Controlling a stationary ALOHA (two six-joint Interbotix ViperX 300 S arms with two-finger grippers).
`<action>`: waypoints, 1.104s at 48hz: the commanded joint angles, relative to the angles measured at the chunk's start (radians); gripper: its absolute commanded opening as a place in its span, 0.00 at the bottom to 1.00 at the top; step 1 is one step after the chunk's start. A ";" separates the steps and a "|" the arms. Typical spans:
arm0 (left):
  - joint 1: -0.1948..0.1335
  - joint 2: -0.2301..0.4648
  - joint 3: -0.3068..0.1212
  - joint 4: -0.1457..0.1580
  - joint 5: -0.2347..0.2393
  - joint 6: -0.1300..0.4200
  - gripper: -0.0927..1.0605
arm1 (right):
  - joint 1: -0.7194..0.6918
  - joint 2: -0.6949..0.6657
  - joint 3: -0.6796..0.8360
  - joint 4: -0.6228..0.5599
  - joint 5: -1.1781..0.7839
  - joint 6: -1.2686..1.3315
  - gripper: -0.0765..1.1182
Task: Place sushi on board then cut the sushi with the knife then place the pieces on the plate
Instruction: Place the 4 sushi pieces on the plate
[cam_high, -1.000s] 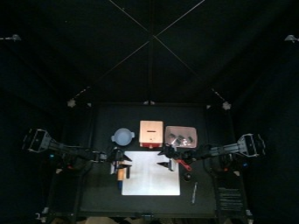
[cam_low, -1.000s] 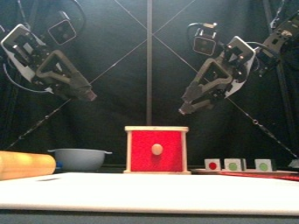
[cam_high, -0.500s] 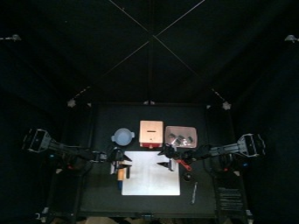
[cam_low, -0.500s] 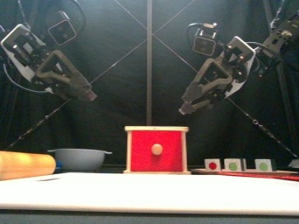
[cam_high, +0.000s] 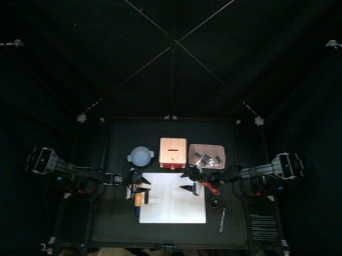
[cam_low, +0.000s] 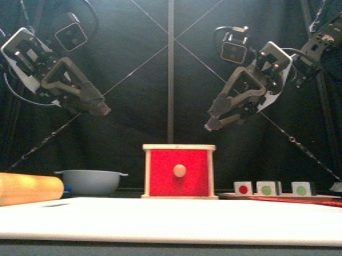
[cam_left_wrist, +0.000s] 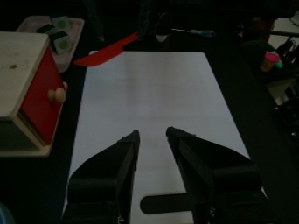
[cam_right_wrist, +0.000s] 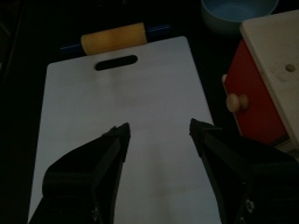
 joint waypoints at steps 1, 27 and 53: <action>-0.002 -0.003 -0.023 0.000 -0.005 0.003 0.72 | 0.000 -0.012 -0.011 -0.003 0.005 0.002 0.82; -0.002 -0.003 -0.025 0.000 -0.005 0.003 0.72 | 0.002 -0.012 -0.011 -0.003 0.005 0.002 0.82; -0.002 -0.003 -0.025 0.000 -0.005 0.003 0.72 | 0.002 -0.012 -0.011 -0.003 0.005 0.002 0.82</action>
